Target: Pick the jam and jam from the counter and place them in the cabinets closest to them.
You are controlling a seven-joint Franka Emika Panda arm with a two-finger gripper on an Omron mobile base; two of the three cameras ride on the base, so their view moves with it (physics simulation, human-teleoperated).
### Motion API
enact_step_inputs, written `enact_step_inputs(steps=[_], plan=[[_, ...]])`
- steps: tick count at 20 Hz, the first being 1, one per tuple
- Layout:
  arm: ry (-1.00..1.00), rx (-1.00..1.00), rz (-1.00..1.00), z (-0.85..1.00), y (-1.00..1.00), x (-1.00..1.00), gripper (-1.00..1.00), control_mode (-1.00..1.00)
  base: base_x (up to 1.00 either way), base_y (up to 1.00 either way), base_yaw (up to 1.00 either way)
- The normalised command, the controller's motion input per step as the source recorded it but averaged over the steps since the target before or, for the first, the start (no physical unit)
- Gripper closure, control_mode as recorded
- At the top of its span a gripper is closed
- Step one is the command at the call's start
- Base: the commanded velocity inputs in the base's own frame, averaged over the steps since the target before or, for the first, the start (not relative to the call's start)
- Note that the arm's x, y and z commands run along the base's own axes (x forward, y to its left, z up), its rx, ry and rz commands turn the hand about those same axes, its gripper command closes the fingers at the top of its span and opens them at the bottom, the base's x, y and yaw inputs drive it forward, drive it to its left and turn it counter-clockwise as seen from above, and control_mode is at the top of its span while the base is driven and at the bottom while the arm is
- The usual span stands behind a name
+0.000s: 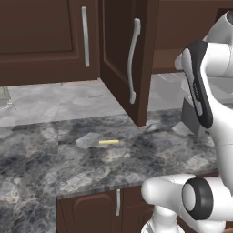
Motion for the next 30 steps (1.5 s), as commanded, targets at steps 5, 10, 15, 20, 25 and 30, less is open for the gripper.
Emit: enact_step_inputs(steps=[5,10,15,20,25,30], plan=[[0.0,0.0,-0.02,0.1,0.0,0.31,1.0,-1.0,0.0,0.0,0.0],[0.0,0.02,-0.03,0.17,0.0,0.29,1.0,-1.0,0.0,0.0,0.0],[0.0,0.01,-0.02,0.11,0.0,0.25,1.0,-1.0,0.0,0.0,0.0],[0.0,0.0,0.0,0.0,0.0,0.0,1.0,-1.0,0.0,0.0,0.0],[0.0,0.0,0.0,0.0,0.0,0.23,1.0,-1.0,0.0,0.0,0.0],[0.01,0.0,0.0,0.01,0.0,0.37,1.0,-1.0,0.0,0.0,0.0]])
